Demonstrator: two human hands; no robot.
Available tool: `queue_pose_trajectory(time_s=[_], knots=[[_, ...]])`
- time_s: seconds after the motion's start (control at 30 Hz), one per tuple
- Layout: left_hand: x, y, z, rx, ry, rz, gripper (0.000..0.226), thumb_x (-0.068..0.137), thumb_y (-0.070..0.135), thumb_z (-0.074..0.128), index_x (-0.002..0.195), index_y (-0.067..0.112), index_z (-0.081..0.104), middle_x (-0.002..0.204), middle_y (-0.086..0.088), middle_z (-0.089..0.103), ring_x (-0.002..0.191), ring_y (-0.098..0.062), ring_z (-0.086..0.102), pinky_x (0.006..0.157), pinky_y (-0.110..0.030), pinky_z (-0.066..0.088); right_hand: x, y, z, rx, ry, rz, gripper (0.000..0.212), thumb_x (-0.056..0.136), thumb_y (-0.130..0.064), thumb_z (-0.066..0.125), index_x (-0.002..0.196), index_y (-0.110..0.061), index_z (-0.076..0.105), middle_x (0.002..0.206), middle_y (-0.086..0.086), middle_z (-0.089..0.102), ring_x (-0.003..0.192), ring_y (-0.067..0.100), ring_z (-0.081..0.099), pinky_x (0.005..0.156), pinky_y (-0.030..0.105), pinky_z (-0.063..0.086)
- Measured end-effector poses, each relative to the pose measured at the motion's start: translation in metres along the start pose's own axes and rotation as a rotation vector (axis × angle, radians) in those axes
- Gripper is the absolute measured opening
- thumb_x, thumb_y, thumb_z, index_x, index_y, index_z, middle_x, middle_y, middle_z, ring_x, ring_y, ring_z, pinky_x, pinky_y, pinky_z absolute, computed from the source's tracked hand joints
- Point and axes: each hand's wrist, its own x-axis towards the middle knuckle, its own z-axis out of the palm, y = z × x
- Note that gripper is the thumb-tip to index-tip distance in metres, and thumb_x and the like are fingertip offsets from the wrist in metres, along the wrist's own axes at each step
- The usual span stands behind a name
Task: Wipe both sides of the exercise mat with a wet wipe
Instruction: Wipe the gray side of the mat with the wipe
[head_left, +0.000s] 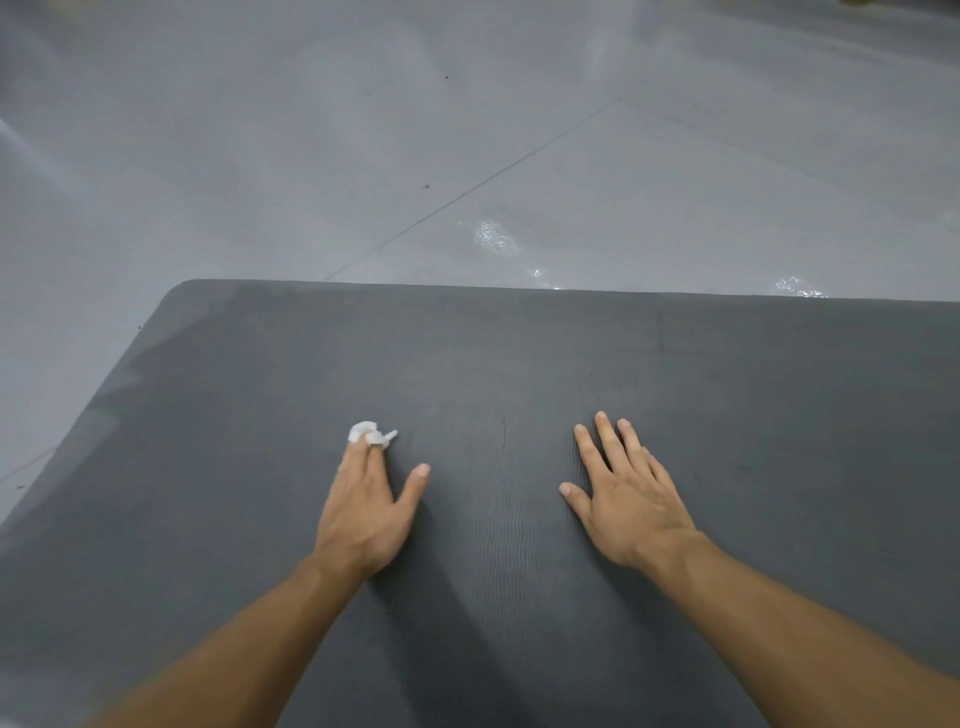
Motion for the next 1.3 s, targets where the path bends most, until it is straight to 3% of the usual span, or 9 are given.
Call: queue_pose_trajectory(time_s=[0.1, 0.23, 0.43, 0.57, 0.73, 0.83, 1.03, 1.13, 1.3], knots=[[-0.020, 0.034, 0.014, 0.045, -0.079, 0.161, 0.111, 0.086, 0.089, 0.012, 0.165, 0.010, 0.007, 0.173, 0.001, -0.001, 0.159, -0.010, -0.007, 0.129, -0.031, 0.000, 0.000, 0.000, 0.002, -0.006, 0.010, 0.001, 0.073, 0.108, -0.059, 0.017, 0.165, -0.025, -0.014, 0.172, 0.001, -0.023, 0.159, 0.024, -0.020, 0.129, 0.040, -0.001], [-0.044, 0.074, 0.024, 0.086, -0.184, 0.407, 0.094, 0.097, 0.077, 0.018, 0.165, 0.016, -0.005, 0.172, 0.006, -0.012, 0.155, -0.003, -0.019, 0.129, -0.032, -0.001, 0.001, -0.001, 0.001, -0.001, 0.011, 0.007, 0.075, 0.108, -0.060, 0.020, 0.165, -0.025, -0.013, 0.172, 0.001, -0.023, 0.159, 0.023, -0.020, 0.128, 0.039, -0.001], [-0.037, 0.060, 0.019, 0.145, -0.193, 0.484, 0.079, 0.102, 0.063, 0.018, 0.166, 0.020, -0.001, 0.172, 0.011, -0.008, 0.155, -0.001, -0.016, 0.130, -0.035, 0.005, 0.001, 0.001, -0.001, 0.004, -0.002, 0.005, 0.075, 0.108, -0.060, 0.021, 0.165, -0.026, -0.013, 0.172, 0.001, -0.023, 0.159, 0.023, -0.019, 0.128, 0.039, -0.001], [-0.017, 0.016, 0.007, 0.113, -0.084, 0.277, 0.080, 0.098, 0.062, 0.022, 0.165, 0.019, 0.019, 0.172, 0.007, 0.012, 0.158, -0.005, 0.002, 0.129, -0.037, 0.013, -0.002, 0.003, 0.000, 0.009, -0.006, -0.009, 0.074, 0.108, -0.060, 0.019, 0.165, -0.025, -0.014, 0.171, 0.001, -0.024, 0.158, 0.022, -0.021, 0.128, 0.038, -0.002], [-0.009, -0.036, -0.014, 0.127, 0.069, -0.014, 0.085, 0.094, 0.066, 0.024, 0.158, 0.011, 0.034, 0.163, -0.006, 0.034, 0.153, -0.027, 0.029, 0.123, -0.046, 0.028, -0.008, 0.005, 0.003, 0.021, 0.002, -0.013, 0.074, 0.108, -0.059, 0.019, 0.164, -0.025, -0.014, 0.171, 0.000, -0.025, 0.158, 0.022, -0.022, 0.128, 0.038, -0.004], [-0.016, -0.041, -0.014, 0.114, 0.044, -0.118, 0.090, 0.095, 0.069, 0.027, 0.162, 0.008, 0.025, 0.169, -0.007, 0.024, 0.157, -0.025, 0.019, 0.127, -0.042, 0.018, -0.009, 0.005, 0.003, 0.018, 0.007, -0.014, 0.073, 0.109, -0.058, 0.019, 0.164, -0.024, -0.015, 0.171, 0.001, -0.025, 0.158, 0.022, -0.022, 0.128, 0.039, -0.004], [-0.036, 0.010, 0.008, 0.052, -0.039, 0.148, 0.111, 0.087, 0.088, 0.017, 0.165, 0.009, 0.010, 0.173, 0.002, -0.002, 0.158, -0.006, -0.009, 0.128, -0.027, -0.004, -0.010, 0.003, 0.005, 0.004, 0.021, -0.012, 0.073, 0.109, -0.058, 0.018, 0.165, -0.024, -0.014, 0.171, 0.002, -0.024, 0.158, 0.023, -0.022, 0.128, 0.039, -0.004], [-0.050, 0.044, 0.018, 0.070, -0.123, 0.382, 0.100, 0.095, 0.080, 0.022, 0.165, 0.011, 0.004, 0.172, 0.003, -0.004, 0.158, -0.007, -0.010, 0.129, -0.032, 0.000, -0.010, 0.002, 0.008, -0.006, 0.040, -0.005, 0.072, 0.107, -0.059, 0.012, 0.165, -0.024, -0.013, 0.172, 0.002, -0.022, 0.159, 0.023, -0.020, 0.128, 0.039, -0.004], [-0.067, 0.085, 0.026, 0.148, -0.258, 0.633, 0.087, 0.103, 0.067, 0.031, 0.164, 0.016, -0.004, 0.171, 0.008, -0.014, 0.155, -0.004, -0.021, 0.128, -0.030, -0.005, -0.013, 0.001, 0.011, 0.001, 0.036, 0.006, 0.094, 0.080, -0.066, -0.018, 0.165, -0.026, -0.012, 0.172, 0.000, -0.021, 0.159, 0.021, -0.019, 0.127, 0.038, -0.005]])
